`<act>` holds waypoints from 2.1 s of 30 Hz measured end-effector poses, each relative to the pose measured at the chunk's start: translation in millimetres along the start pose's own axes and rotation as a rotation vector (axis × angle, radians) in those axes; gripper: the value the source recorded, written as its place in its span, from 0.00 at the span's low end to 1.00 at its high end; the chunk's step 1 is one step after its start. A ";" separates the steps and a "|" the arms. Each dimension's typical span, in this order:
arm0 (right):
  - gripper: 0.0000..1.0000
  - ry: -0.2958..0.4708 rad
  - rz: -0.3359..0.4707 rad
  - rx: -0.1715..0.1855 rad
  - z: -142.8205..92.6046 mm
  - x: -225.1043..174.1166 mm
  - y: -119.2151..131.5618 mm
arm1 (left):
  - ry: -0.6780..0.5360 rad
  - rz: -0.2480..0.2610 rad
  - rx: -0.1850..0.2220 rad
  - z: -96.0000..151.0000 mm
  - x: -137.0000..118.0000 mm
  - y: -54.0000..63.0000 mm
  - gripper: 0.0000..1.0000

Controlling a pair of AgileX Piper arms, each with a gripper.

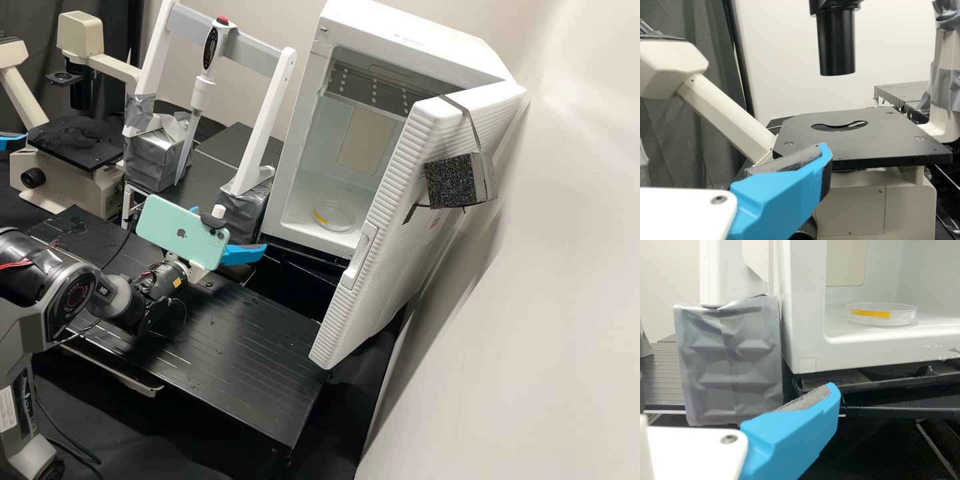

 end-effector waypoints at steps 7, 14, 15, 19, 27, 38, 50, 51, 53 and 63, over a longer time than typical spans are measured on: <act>1.00 0.000 0.000 0.000 0.0 0.0 0.0 | 0.000 0.000 0.000 0.0 0.0 0.0 1.00; 1.00 0.030 0.014 -0.010 13.4 -11.5 6.7 | 0.000 0.000 0.000 0.0 0.0 0.0 1.00; 1.00 0.022 0.019 -0.008 20.8 -17.1 10.6 | 0.000 0.000 0.000 0.0 0.0 0.0 1.00; 1.00 0.030 0.065 0.021 37.8 -30.9 27.1 | 0.000 0.000 0.000 0.0 0.0 0.0 1.00; 1.00 -0.005 0.213 0.054 70.4 -44.5 73.9 | 0.000 0.000 0.000 0.0 0.0 0.0 1.00; 1.00 0.044 0.334 0.047 79.7 -10.1 119.6 | 0.000 0.000 0.000 0.0 0.0 0.0 1.00; 1.00 0.103 0.287 0.055 63.1 55.8 131.8 | 0.000 0.000 0.000 0.0 0.0 0.0 1.00; 1.00 0.101 0.276 0.055 62.4 62.4 130.3 | 0.000 0.000 0.000 0.0 0.0 0.0 1.00; 1.00 0.087 0.251 0.057 63.1 76.1 126.9 | 0.000 0.000 0.000 0.0 0.0 0.0 1.00; 1.00 0.049 0.227 0.042 74.9 116.0 132.5 | 0.000 0.000 0.000 0.0 0.0 0.0 1.00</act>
